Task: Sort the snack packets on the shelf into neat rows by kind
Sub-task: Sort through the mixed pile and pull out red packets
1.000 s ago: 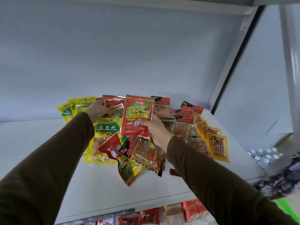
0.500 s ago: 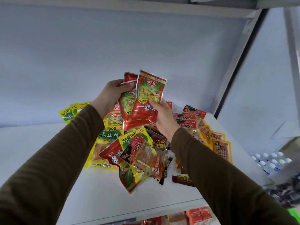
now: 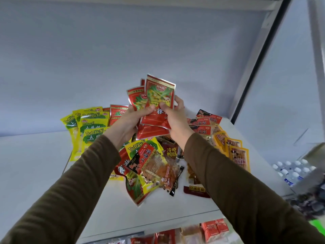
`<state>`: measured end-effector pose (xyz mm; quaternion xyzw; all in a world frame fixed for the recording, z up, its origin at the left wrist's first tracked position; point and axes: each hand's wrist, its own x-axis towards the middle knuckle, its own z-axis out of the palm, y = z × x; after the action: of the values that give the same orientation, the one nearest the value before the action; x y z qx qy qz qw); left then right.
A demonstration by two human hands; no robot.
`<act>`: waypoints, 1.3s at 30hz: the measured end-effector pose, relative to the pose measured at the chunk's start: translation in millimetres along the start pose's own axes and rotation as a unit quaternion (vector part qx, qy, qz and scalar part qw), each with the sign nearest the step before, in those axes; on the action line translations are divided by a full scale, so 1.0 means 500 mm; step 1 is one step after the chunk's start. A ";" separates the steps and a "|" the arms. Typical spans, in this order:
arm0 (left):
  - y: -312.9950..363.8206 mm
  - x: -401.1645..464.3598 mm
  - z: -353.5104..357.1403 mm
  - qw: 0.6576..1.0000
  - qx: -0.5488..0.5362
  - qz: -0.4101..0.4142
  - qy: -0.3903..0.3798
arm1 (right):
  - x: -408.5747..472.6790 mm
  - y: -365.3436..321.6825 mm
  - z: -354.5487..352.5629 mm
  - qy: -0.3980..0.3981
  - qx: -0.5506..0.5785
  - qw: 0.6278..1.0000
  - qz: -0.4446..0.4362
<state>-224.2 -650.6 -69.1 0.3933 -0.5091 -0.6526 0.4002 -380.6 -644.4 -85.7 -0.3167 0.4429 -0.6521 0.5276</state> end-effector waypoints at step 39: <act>-0.041 -0.154 -0.281 0.964 -0.144 0.028 0.222 | -0.013 0.107 0.045 -0.300 -0.608 0.722 -0.138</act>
<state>-68.8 -625.1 -105.3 0.4521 -0.3188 -0.6039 0.5738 -337.5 -646.1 -124.8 -0.8066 0.5138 -0.1790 0.2309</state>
